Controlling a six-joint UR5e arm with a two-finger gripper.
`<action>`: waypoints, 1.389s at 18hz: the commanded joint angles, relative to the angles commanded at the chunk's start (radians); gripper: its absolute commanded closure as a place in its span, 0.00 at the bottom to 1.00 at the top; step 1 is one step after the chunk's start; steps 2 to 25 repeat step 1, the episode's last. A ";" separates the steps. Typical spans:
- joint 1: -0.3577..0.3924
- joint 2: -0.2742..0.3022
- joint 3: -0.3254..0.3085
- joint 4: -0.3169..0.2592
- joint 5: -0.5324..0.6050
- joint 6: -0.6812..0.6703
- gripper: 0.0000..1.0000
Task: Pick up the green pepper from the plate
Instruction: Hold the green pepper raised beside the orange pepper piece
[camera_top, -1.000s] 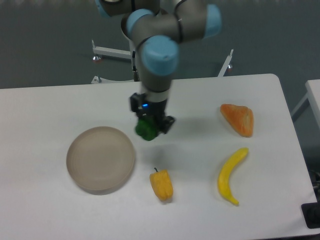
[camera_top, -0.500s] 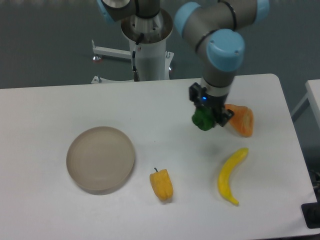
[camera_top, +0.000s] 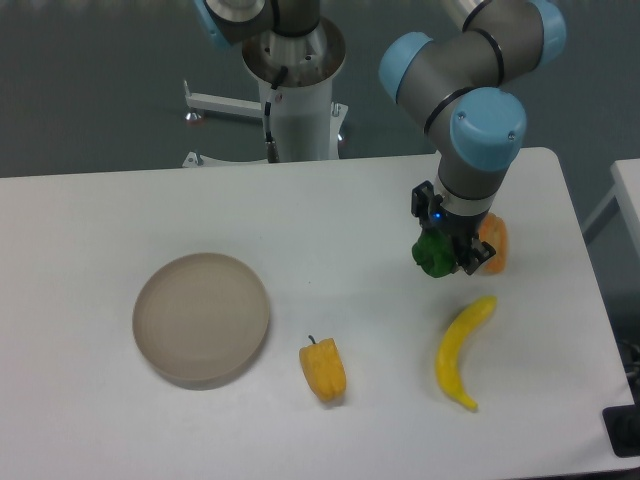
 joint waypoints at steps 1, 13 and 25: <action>0.000 0.000 0.002 0.000 0.000 0.000 0.97; 0.000 0.000 0.002 0.000 0.000 0.000 0.97; 0.000 0.000 0.002 0.000 0.000 0.000 0.97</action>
